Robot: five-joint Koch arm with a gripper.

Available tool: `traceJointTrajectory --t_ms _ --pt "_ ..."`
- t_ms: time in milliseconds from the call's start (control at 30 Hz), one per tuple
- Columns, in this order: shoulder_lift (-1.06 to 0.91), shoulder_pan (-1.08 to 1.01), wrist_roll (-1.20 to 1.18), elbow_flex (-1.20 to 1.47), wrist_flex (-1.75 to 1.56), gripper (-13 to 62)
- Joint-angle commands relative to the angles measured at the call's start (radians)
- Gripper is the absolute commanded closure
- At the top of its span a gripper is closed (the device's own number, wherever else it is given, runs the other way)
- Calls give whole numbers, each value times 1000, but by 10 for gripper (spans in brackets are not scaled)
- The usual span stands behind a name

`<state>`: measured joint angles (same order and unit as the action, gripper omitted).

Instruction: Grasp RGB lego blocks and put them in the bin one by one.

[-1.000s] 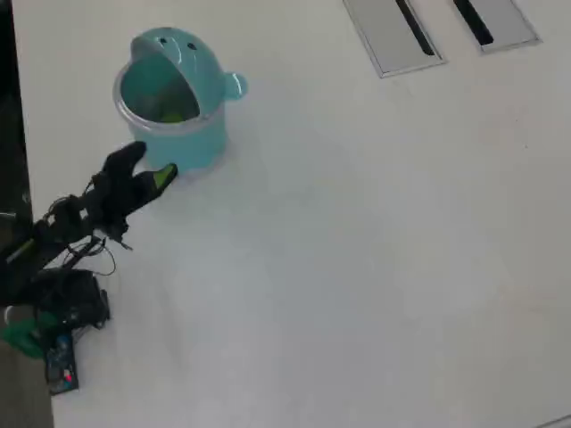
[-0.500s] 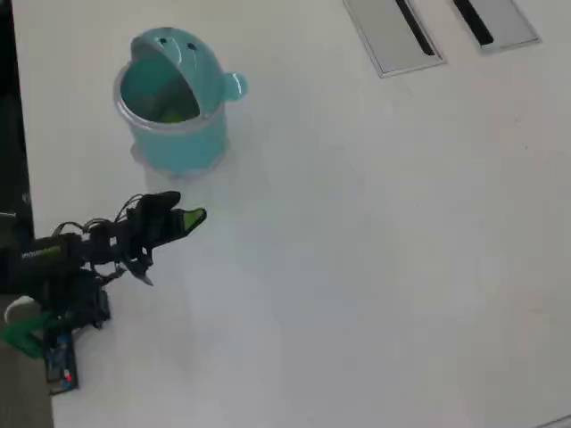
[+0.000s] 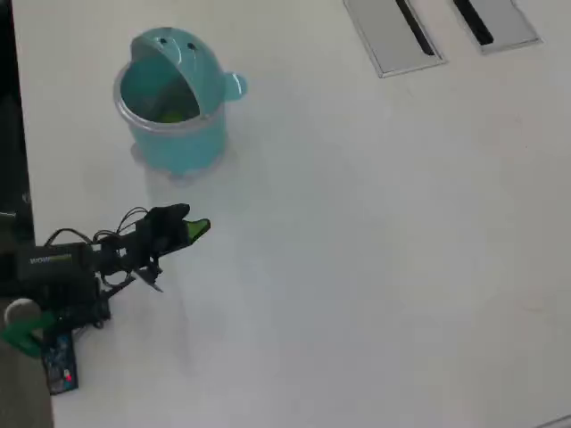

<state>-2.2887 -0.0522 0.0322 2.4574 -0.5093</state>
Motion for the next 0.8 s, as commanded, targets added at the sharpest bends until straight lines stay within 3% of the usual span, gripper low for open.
traceJointTrajectory --t_ms 0,767 --pt "-74 20 18 -9 -138 165" --pt "-72 63 126 463 -545 163"
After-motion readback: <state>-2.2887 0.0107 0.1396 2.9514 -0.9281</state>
